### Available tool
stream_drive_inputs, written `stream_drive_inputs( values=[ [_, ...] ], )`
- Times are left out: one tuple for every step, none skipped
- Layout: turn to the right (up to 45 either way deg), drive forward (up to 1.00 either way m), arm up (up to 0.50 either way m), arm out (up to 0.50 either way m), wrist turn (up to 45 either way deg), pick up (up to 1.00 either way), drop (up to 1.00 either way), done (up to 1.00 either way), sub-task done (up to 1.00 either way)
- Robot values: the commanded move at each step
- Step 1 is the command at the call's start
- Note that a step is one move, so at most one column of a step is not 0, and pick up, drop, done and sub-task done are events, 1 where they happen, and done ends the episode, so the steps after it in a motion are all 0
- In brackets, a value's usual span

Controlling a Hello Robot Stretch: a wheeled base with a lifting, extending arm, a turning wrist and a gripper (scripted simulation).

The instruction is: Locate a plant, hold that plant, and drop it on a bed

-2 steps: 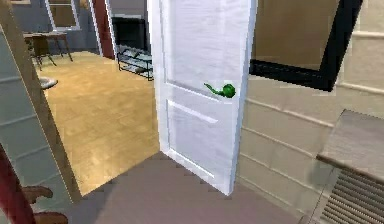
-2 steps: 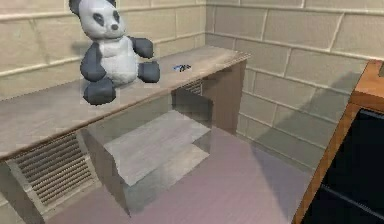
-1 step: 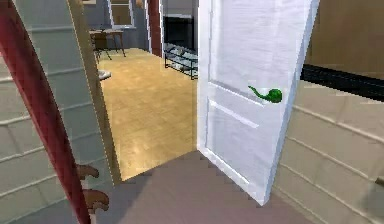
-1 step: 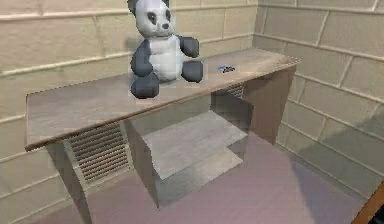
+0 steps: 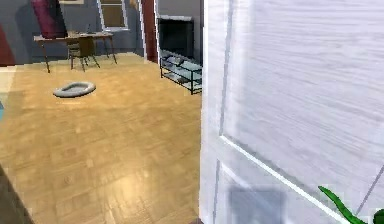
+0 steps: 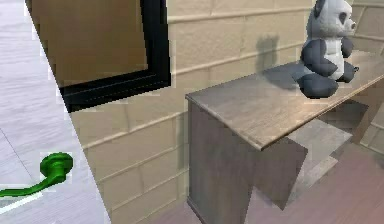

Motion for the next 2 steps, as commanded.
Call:
stream_drive_inputs(
  values=[
    [-12.0,0.0,0.0,0.0,0.0,0.0,0.0,0.0,0.0],
    [0.0,0.8,0.0,0.0,0.0,0.0,0.0,0.0,0.0]
  ],
)
